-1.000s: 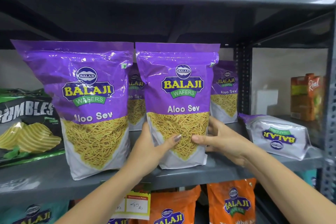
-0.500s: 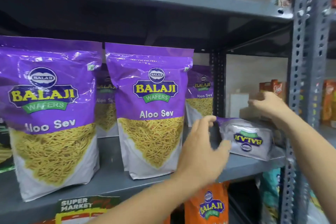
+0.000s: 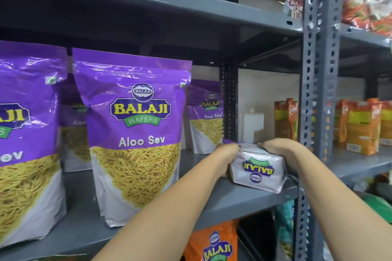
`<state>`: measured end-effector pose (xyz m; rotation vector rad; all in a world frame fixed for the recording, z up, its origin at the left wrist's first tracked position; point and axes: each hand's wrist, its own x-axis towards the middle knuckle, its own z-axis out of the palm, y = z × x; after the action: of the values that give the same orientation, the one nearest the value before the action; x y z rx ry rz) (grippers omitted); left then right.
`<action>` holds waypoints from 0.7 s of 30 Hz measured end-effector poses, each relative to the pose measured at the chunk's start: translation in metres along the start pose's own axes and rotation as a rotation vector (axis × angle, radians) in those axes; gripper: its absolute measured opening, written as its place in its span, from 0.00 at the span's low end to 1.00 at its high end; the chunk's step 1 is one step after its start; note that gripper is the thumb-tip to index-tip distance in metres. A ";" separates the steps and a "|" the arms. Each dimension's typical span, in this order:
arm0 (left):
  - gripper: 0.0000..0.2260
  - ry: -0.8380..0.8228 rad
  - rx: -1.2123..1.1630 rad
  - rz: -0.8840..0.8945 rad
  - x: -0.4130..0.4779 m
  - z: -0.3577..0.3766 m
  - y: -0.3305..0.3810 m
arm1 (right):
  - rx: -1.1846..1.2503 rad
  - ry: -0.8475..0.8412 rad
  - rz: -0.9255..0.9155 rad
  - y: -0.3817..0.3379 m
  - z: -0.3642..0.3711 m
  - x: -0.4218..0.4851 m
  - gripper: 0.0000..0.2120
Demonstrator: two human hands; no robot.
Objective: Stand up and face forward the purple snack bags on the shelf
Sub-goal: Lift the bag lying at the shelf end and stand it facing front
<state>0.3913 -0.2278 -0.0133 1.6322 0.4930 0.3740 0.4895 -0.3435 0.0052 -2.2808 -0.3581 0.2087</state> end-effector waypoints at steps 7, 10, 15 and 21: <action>0.15 -0.008 0.035 0.187 -0.010 -0.005 -0.001 | 0.335 0.237 -0.127 -0.003 -0.007 0.009 0.40; 0.25 -0.007 0.089 0.308 -0.010 -0.009 -0.003 | 0.448 0.373 -0.255 -0.003 -0.002 0.007 0.33; 0.34 -0.001 0.168 0.495 -0.007 -0.026 -0.009 | 0.531 0.471 -0.533 -0.014 0.014 -0.003 0.36; 0.45 0.242 0.436 0.478 -0.007 -0.034 -0.017 | 0.589 0.373 -0.781 -0.015 0.041 -0.008 0.38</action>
<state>0.3665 -0.2013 -0.0258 2.1442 0.3749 0.8745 0.4686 -0.3075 -0.0103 -1.4288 -0.8260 -0.4495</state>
